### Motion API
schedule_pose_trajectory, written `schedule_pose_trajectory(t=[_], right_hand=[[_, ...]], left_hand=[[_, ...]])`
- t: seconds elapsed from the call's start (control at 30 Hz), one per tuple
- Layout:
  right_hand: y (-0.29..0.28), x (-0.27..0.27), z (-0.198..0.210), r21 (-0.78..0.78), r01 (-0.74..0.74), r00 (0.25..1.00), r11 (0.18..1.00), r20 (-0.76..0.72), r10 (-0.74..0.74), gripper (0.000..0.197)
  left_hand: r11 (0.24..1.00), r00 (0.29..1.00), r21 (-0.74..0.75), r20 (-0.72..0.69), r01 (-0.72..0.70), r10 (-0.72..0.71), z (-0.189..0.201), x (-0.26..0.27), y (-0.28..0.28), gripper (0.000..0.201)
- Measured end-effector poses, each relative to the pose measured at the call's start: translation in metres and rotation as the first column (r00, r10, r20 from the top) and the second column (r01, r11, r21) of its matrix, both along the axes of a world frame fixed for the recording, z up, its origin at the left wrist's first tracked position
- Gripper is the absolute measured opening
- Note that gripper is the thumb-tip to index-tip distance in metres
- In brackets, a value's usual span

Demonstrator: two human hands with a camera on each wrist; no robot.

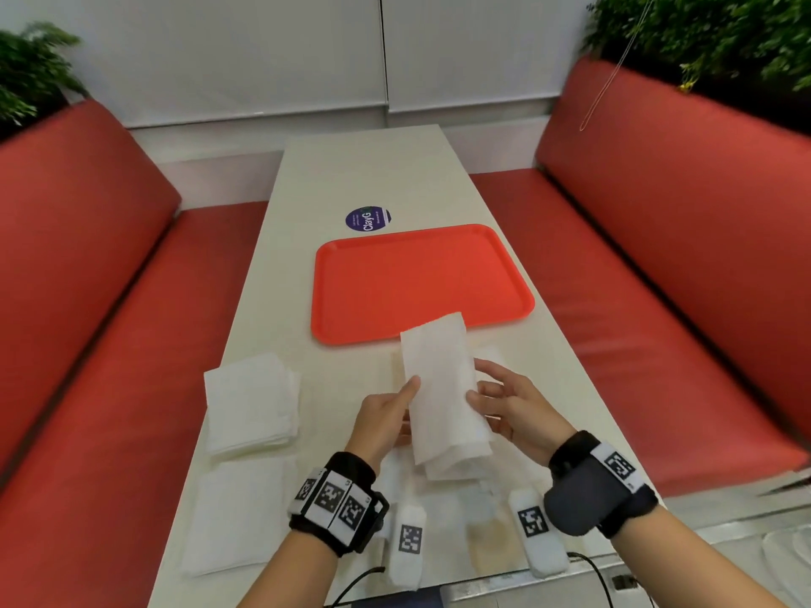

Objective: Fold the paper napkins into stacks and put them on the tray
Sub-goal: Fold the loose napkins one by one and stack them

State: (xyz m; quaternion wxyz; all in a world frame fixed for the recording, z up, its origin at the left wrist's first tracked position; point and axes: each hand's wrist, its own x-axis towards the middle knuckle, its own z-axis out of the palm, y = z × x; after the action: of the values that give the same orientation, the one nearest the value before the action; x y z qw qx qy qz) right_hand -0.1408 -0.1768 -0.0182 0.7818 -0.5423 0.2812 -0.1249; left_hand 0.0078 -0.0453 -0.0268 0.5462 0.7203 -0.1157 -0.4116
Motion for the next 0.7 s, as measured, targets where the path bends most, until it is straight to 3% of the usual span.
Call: schedule_pose_trajectory(t=[0.07,0.17,0.27,0.5,0.7], right_hand=[[0.000,-0.007,-0.001,-0.012,-0.033,0.999,0.999,-0.033,0.032,0.044],[0.000,-0.011,-0.007,-0.123,-0.019,0.991,0.992,-0.133,0.002,0.046],[-0.001,-0.009,-0.009,-0.260,0.021,0.977,0.965,-0.198,-0.074,0.037],[0.005,0.003,-0.011,-0.295,0.134,0.974,0.946,-0.139,-0.181,0.026],[0.011,0.015,-0.020,-0.325,0.136,0.970,0.936,-0.151,-0.193,0.034]], left_hand=[[0.997,0.999,-0.073,-0.045,-0.007,0.004,0.001,-0.004,0.000,0.030],[0.990,0.998,-0.132,0.039,-0.041,0.046,0.002,-0.004,-0.002,0.014],[0.988,0.990,-0.151,0.130,-0.031,0.051,0.008,-0.003,-0.003,0.027],[0.994,0.894,-0.109,0.442,-0.025,0.071,0.011,0.000,0.003,0.051],[0.993,0.873,-0.042,0.473,-0.114,0.120,0.000,-0.002,0.009,0.036]])
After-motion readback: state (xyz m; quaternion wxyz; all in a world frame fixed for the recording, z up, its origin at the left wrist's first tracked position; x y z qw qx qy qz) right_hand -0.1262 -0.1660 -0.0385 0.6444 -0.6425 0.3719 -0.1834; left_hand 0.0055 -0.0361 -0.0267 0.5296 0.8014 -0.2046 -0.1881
